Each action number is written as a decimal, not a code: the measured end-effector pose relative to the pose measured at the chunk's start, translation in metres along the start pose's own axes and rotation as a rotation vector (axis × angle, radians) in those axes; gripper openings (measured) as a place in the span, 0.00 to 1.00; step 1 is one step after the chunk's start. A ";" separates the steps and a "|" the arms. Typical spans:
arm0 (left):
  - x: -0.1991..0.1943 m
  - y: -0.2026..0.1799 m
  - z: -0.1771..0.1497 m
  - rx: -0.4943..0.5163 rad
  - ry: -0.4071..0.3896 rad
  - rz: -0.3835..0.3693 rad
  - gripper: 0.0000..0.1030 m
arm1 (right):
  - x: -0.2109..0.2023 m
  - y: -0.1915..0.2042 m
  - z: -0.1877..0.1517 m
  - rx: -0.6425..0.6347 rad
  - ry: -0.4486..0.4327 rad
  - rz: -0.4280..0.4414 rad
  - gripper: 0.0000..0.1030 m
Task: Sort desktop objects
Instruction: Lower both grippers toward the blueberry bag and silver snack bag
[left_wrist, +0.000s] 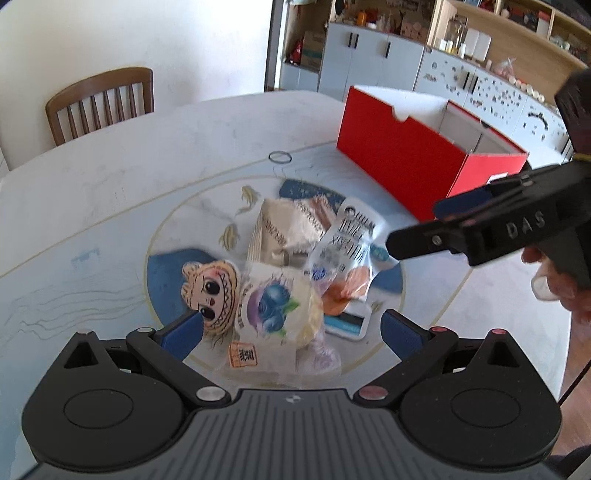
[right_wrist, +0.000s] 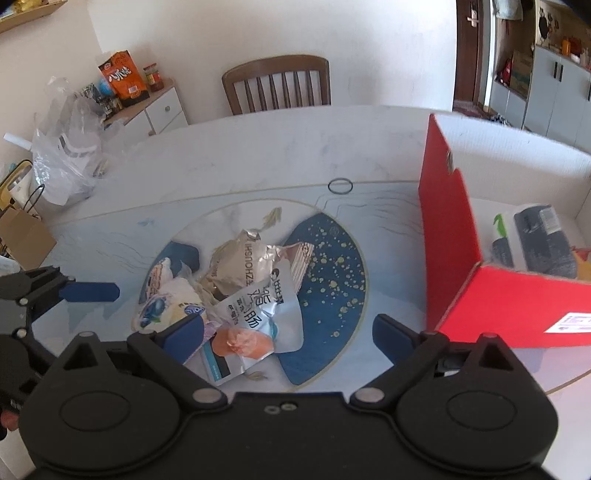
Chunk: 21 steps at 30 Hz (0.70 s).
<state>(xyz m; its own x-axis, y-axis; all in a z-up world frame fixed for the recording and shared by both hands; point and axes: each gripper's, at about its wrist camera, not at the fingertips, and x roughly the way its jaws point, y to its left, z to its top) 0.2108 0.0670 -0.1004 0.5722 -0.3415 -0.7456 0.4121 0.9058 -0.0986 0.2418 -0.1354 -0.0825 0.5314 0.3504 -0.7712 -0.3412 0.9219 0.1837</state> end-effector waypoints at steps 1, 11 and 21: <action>0.002 0.001 -0.001 -0.002 0.005 0.000 1.00 | 0.003 -0.001 0.000 0.002 0.005 0.001 0.92; 0.018 0.008 -0.005 -0.029 0.040 -0.002 1.00 | 0.038 0.005 0.000 -0.022 0.094 0.009 0.85; 0.023 0.014 -0.009 -0.054 0.061 -0.021 1.00 | 0.057 0.012 0.000 -0.027 0.133 0.048 0.91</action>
<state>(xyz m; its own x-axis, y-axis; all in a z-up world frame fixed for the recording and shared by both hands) 0.2233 0.0739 -0.1253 0.5189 -0.3462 -0.7816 0.3840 0.9113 -0.1487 0.2683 -0.1048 -0.1241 0.4075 0.3674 -0.8360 -0.3855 0.8991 0.2072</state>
